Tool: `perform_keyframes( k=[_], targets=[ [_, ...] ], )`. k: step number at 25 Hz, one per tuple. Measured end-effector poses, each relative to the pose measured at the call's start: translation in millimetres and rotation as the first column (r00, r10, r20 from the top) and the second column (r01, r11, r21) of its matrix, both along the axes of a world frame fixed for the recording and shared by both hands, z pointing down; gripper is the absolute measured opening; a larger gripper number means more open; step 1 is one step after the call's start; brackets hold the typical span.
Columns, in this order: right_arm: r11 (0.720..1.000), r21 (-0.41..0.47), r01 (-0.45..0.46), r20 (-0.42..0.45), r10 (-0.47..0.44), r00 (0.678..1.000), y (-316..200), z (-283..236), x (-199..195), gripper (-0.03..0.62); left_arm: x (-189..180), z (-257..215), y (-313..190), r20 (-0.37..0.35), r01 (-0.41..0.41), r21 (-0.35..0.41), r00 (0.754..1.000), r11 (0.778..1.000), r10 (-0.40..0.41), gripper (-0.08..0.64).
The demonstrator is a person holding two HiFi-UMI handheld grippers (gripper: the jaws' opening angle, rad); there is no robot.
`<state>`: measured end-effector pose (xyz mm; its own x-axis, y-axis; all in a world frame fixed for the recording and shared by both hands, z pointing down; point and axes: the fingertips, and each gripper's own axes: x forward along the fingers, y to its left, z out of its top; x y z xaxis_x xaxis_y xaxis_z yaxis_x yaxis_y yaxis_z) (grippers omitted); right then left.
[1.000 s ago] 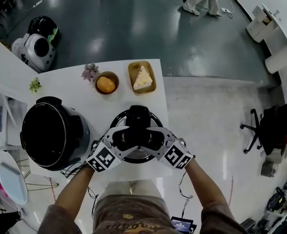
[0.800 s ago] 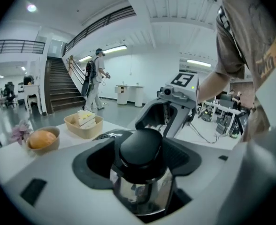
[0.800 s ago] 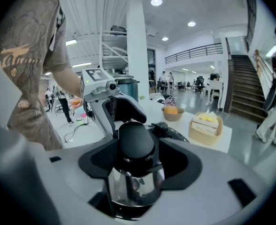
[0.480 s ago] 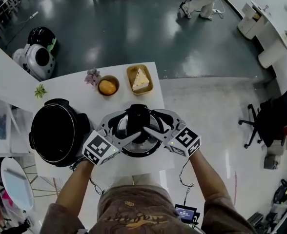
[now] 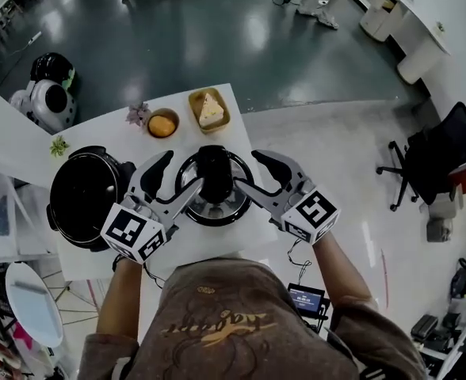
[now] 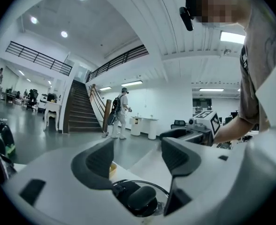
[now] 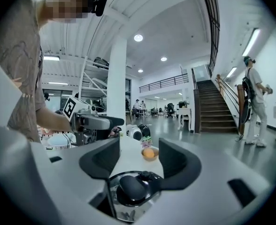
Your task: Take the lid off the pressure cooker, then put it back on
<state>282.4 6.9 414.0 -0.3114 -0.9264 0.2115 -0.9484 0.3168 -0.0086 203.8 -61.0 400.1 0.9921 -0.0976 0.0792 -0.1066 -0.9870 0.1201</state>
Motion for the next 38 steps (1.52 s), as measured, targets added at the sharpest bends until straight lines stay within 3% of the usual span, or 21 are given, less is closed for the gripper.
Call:
perform_keyframes(
  k=[11,17,25,38],
  targets=[
    [0.999,-0.042,0.022,-0.024,-0.023,0.999,13.5,13.2,-8.0,0.255,-8.3,10.2,13.7,0.028,-0.028,0.006,0.999,1.0,0.028,0.317],
    [0.992,-0.101,0.079,-0.056,-0.085,0.995,13.1,32.8,-16.9,0.255,-0.7,29.4,25.2,0.087,-0.09,0.013,0.992,0.996,0.089,0.335],
    [0.972,-0.193,0.133,-0.072,-0.15,0.986,8.3,78.6,-19.2,0.255,13.0,81.5,38.0,0.198,-0.176,0.001,0.965,0.984,0.172,0.347],
    [0.925,-0.332,0.185,-0.019,-0.203,0.979,5.4,174.1,-13.2,0.278,32.4,177.2,39.6,0.327,-0.219,-0.068,0.917,0.973,0.229,0.354]
  ],
)
